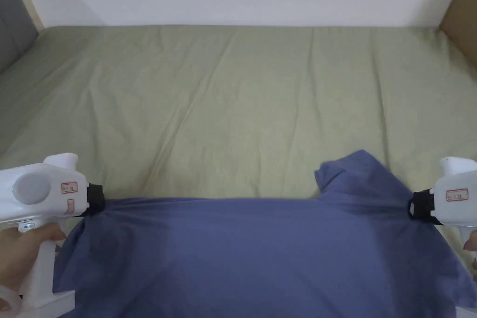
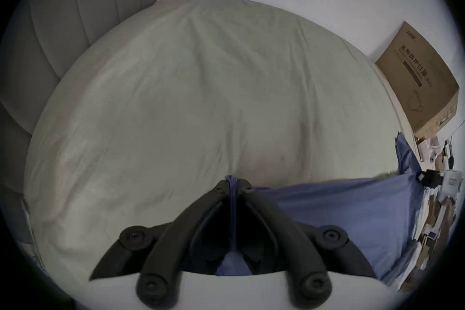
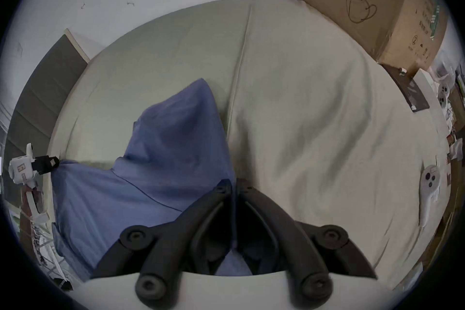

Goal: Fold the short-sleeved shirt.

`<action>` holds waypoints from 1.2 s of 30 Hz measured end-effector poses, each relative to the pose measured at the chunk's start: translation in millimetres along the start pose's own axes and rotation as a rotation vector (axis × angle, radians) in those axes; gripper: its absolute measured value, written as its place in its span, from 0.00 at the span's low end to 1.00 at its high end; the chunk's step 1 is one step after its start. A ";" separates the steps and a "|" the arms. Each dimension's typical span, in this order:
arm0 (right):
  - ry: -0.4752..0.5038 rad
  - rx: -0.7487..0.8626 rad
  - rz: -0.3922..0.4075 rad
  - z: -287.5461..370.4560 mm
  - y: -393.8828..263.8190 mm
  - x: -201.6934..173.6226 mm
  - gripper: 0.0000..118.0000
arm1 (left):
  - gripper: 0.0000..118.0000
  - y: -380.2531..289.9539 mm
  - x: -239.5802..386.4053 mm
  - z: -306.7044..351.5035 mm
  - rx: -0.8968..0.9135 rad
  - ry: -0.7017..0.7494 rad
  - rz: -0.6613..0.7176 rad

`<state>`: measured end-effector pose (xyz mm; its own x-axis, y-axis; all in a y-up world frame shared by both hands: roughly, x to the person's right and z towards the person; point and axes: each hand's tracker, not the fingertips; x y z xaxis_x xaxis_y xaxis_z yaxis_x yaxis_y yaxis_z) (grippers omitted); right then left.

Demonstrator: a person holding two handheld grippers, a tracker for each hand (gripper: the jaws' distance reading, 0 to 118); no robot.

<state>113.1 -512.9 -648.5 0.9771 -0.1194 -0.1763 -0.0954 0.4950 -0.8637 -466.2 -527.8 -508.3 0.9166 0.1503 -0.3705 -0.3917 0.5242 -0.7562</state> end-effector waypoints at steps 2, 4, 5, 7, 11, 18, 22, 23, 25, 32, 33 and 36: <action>0.014 0.019 -0.007 15.2 0.0 0.6 0.02 | 0.03 -0.3 2.3 13.2 0.015 0.004 -0.017; 0.026 0.033 -0.011 31.4 -0.4 1.6 0.02 | 0.03 -2.0 4.7 35.2 0.052 -0.018 -0.038; 0.028 0.047 -0.007 42.5 -2.8 1.0 0.02 | 0.03 -3.0 6.7 48.5 0.069 -0.023 -0.052; 0.030 0.067 0.006 64.0 -9.3 0.6 0.02 | 0.03 -7.8 7.1 77.7 0.108 -0.030 -0.072; 0.019 0.110 0.033 115.1 -37.6 1.4 0.02 | 0.03 -35.5 2.3 142.6 0.189 -0.054 -0.085; 0.032 0.105 0.051 180.4 -134.9 13.7 0.02 | 0.03 -125.1 -18.4 207.9 0.180 -0.049 -0.136; 0.043 0.020 0.027 181.6 -200.2 22.3 0.02 | 0.03 -190.4 -31.5 200.9 0.094 0.014 -0.150; 0.047 -0.003 0.012 177.5 -212.6 24.3 0.02 | 0.03 -203.5 -34.8 196.0 0.062 0.025 -0.150; 0.021 -0.042 0.006 169.4 -237.9 26.6 0.02 | 0.03 -226.3 -38.7 185.2 0.018 0.022 -0.132; 0.034 -0.040 -0.013 158.5 -267.6 36.9 0.48 | 0.79 -247.2 -45.8 182.4 0.038 0.121 -0.083; 0.016 -0.033 -0.006 160.7 -266.7 35.4 0.49 | 0.81 -245.2 -48.2 186.2 0.038 0.113 -0.072; -0.002 -0.003 0.003 174.4 -261.0 34.8 0.50 | 0.84 -237.2 -52.4 205.8 0.091 0.044 0.002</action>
<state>205.2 -496.1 -346.9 0.9771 -0.1167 -0.1781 -0.0987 0.4930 -0.8644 -404.7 -487.4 -198.5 0.9107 0.1148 -0.3968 -0.3822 0.5982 -0.7043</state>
